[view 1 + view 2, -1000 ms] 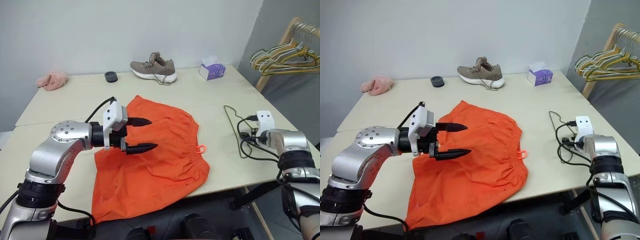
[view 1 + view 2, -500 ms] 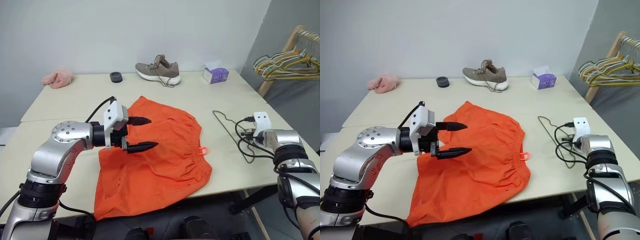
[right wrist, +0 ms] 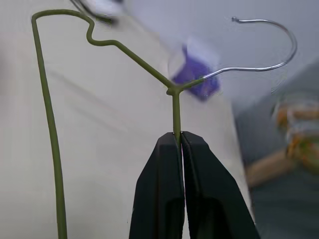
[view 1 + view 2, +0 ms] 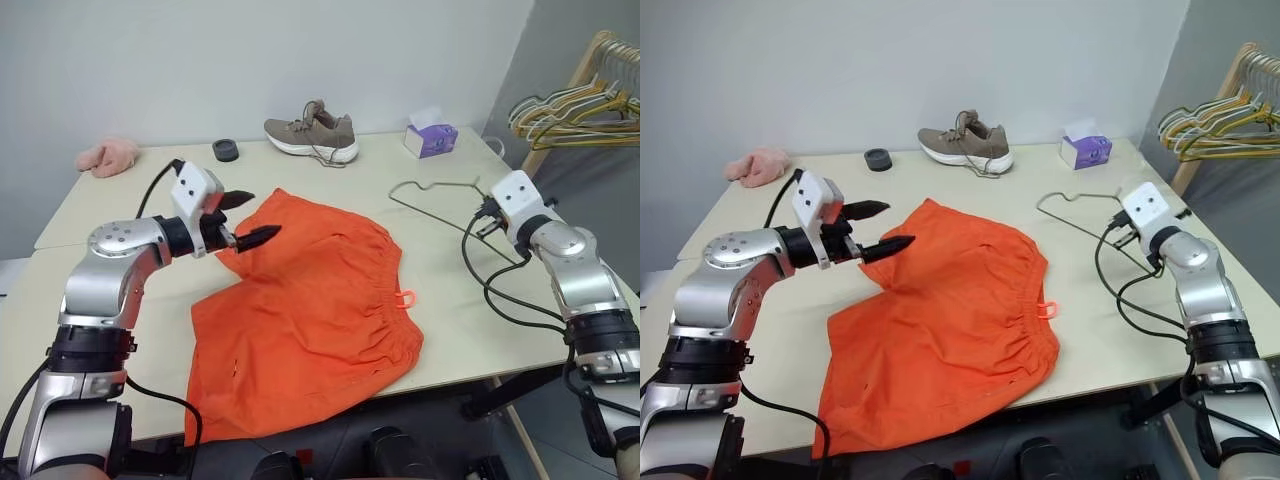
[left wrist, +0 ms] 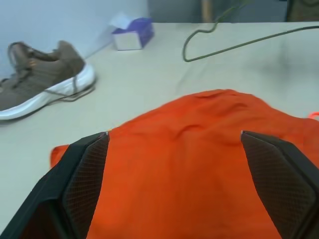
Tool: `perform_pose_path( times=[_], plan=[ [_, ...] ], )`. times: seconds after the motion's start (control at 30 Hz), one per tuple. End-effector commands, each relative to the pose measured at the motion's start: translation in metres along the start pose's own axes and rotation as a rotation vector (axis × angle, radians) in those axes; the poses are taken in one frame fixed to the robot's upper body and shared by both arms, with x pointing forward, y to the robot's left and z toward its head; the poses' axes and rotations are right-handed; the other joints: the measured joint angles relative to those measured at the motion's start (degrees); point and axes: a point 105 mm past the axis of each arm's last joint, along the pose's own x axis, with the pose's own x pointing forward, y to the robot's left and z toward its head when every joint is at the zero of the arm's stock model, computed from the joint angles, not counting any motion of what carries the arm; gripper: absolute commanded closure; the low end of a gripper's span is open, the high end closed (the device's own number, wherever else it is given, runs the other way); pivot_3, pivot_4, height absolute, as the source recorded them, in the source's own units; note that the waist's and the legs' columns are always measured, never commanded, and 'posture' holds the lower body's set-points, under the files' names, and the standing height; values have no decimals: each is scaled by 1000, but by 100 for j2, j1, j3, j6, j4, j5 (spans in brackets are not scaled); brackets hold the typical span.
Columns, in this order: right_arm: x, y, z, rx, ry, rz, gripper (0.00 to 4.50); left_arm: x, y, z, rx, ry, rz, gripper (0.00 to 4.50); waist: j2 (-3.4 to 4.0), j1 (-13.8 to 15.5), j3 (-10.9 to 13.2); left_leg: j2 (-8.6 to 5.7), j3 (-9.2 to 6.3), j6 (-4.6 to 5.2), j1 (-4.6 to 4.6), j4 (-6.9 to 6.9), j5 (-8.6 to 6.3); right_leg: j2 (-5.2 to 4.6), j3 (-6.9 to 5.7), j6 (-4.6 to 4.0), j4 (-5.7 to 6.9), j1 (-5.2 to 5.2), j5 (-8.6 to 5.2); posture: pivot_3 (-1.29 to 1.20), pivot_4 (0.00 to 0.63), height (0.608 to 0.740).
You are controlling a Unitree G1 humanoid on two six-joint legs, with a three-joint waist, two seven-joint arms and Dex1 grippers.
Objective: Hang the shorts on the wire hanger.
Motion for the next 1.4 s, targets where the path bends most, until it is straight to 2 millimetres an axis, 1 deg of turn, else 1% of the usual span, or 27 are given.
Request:
perform_pose_path(
  times=[0.03, 0.1, 0.17, 0.3, 0.4, 0.47, 0.57, 0.6, 0.73, 0.83, 0.87, 0.97, 1.27, 1.33, 1.37, 1.4],
  plan=[
    [-10, 23, 54, -204, -236, 72, 4484, -3, 11, 14, -10, -19, -4, 53, 0, 3, 0, -2, 1, 2, 0, 1, -1, -2, 0, 0, 0, 0, 0, -193, 36, 740],
    [-16, 38, 73, -290, -332, 108, 4484, -2, 17, 15, -26, -10, -4, 53, 1, -2, 1, -2, 1, 2, -1, 2, -1, -3, -1, 1, 1, -1, 0, -201, 35, 740],
    [-21, 49, 88, -351, -411, 138, 4484, -1, 16, 15, -48, 8, -45, 53, 0, -5, 1, -2, 1, 2, -1, 4, -1, -2, -4, 5, 2, -1, 0, -203, 35, 740],
    [-31, 63, 118, -463, -577, 160, 4484, -2, 1, 7, -105, 95, -201, 53, 0, -30, 1, -3, 4, 2, 3, 5, -1, -1, -11, 6, 3, 1, 0, -207, 37, 740],
    [-38, 73, 136, -511, -677, 187, 4484, -5, -9, 0, -113, 156, -302, 53, 0, -66, 1, -2, 3, 2, 3, 5, -1, -1, -10, 5, 4, 1, 1, -210, 37, 740],
    [-41, 76, 141, -524, -706, 202, 4484, -5, -13, -1, -112, 168, -347, 53, 1, -84, 1, -1, -2, 2, 3, 5, -1, -1, -9, -10, 5, 1, 9, -212, 37, 740],
    [-43, 80, 146, -543, -738, 217, 4484, -6, -26, -2, -119, 189, -445, 53, 0, -91, 1, -1, -6, 2, 2, 6, -1, 0, -9, -21, 5, 1, 15, -211, 38, 740],
    [-43, 82, 148, -547, -751, 220, 4484, -6, -31, -4, -116, 202, -476, 53, 0, -94, 1, -1, -4, 2, 2, 6, -1, 0, -11, -22, 5, 1, 16, -211, 38, 740],
    [-45, 85, 156, -548, -786, 230, 4484, -2, -37, -18, -54, 255, -511, 53, 0, -119, 1, -1, -4, 2, 3, 7, 0, 0, -8, -22, 7, 2, 16, -210, 39, 740],
    [-45, 86, 159, -545, -795, 234, 4484, -3, -48, -21, -50, 267, -568, 53, 0, -128, 1, 0, -5, 2, 4, 8, 0, 0, -6, -23, 9, 2, 17, -213, 41, 740],
    [-45, 86, 160, -538, -798, 233, 4484, -3, -51, -25, -38, 287, -581, 53, 1, -128, 1, 0, -6, 2, 3, 8, 0, 0, -6, -23, 9, 2, 17, -214, 43, 740],
    [-45, 87, 162, -530, -801, 233, 4500, 0, -51, -32, -7, 310, -569, 634, 1, -129, 1, 0, -5, 2, 3, 8, 0, 0, -4, -23, 9, 2, 17, -214, 43, 740],
    [-47, 89, 162, -507, -795, 241, 4500, 0, -51, -32, -39, 297, -562, 3505, 0, -129, 1, 0, -6, 2, 3, 10, 0, 0, -5, -23, 11, 2, 17, -217, 44, 740],
    [-48, 92, 162, -500, -796, 252, 4500, 0, -52, -30, -54, 280, -563, 4205, 0, -129, 1, -1, -7, 2, 3, 10, 0, 0, -5, -23, 11, 2, 17, -214, 43, 740],
    [-48, 92, 162, -497, -796, 256, 4500, 1, -53, -27, -72, 261, -562, 4462, 1, -129, 1, -1, -6, 2, 3, 10, 0, 0, -5, -23, 11, 2, 17, -214, 42, 740],
    [-48, 93, 162, -496, -796, 259, 4500, 1, -54, -26, -79, 252, -561, 4462, 1, -129, 1, -1, -6, 2, 3, 10, 0, 0, -5, -23, 11, 2, 17, -214, 42, 740]
  ],
)
